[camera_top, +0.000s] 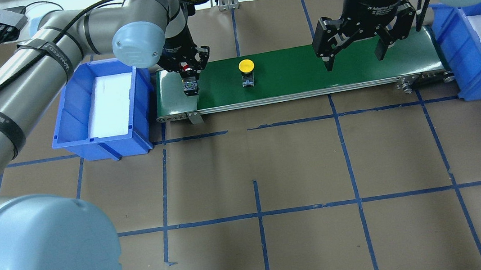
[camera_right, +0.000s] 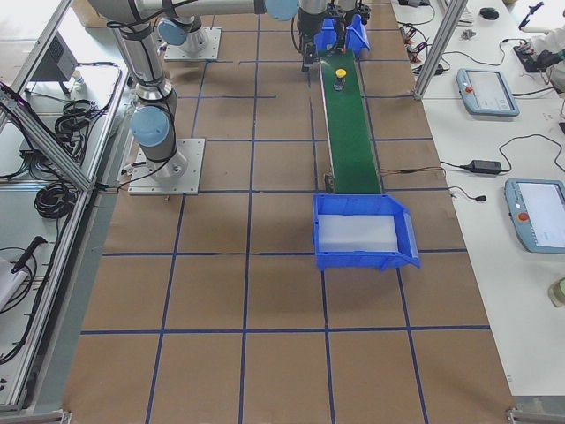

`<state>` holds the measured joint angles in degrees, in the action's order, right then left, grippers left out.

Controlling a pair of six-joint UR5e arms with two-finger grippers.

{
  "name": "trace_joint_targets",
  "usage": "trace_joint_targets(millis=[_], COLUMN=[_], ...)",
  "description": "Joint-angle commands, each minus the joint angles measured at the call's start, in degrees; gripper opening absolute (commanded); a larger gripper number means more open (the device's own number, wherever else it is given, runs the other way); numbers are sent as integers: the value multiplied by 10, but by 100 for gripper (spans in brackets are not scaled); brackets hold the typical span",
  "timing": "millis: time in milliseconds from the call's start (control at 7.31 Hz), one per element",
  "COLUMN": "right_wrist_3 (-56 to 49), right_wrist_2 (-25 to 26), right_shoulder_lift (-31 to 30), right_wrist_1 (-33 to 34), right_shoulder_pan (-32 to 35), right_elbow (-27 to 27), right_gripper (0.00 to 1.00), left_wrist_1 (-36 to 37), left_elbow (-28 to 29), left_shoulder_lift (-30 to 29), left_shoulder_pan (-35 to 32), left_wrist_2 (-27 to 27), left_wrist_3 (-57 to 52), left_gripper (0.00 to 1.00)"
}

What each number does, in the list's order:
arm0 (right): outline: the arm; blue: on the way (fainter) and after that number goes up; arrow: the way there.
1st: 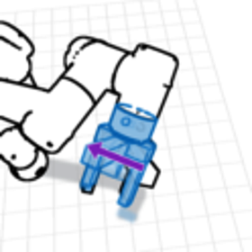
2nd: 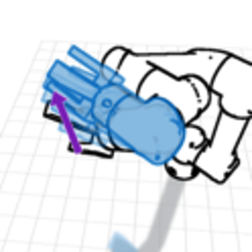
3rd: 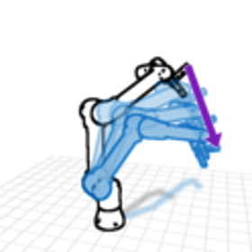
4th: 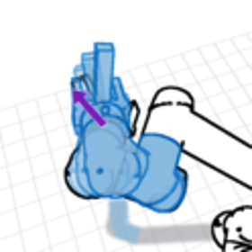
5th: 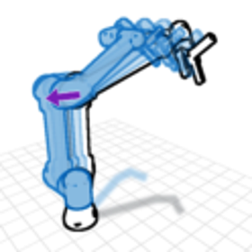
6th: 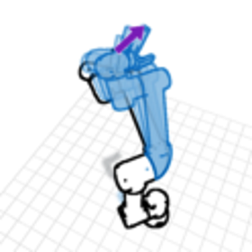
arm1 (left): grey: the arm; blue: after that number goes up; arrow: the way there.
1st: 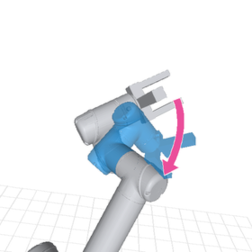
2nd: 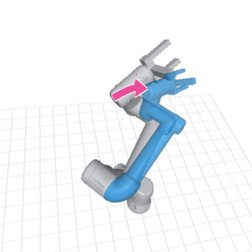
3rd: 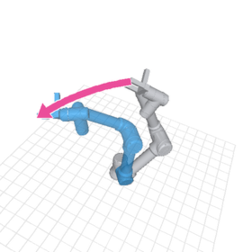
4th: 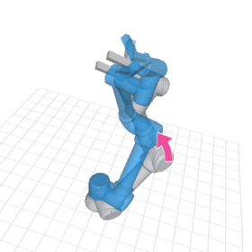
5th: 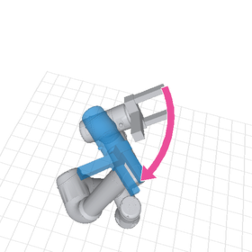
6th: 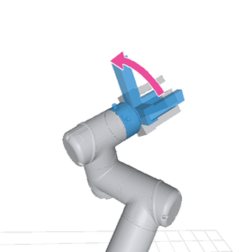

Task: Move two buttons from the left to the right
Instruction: 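Carry the red button with the left gripper onto the conveyor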

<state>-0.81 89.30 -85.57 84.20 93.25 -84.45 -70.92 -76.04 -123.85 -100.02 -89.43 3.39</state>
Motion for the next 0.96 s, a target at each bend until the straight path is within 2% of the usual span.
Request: trace_joint_targets(millis=[0, 274, 410, 547, 821], right_wrist_3=[0, 0, 0, -1, 0], right_wrist_2=[0, 1, 0, 2, 2], right_shoulder_lift=[0, 0, 0, 0, 0], right_wrist_1=[0, 0, 0, 0, 0], right_shoulder_pan=[0, 0, 0, 0, 0], right_elbow=[0, 0, 0, 0, -1], right_gripper=[100, 100, 100, 100, 100], left_wrist_1=[4, 5, 6, 6, 5], left_elbow=[-6, -10, -7, -7, -4], left_shoulder_lift=[-16, -14, -16, -17, -15], left_shoulder_pan=[-3, -3, -2, -1, -1], left_wrist_2=[0, 1, 0, 4, 0], left_wrist_3=[-18, -20, -20, -18, -17], left_gripper=[22, 22, 41, 99, 100])
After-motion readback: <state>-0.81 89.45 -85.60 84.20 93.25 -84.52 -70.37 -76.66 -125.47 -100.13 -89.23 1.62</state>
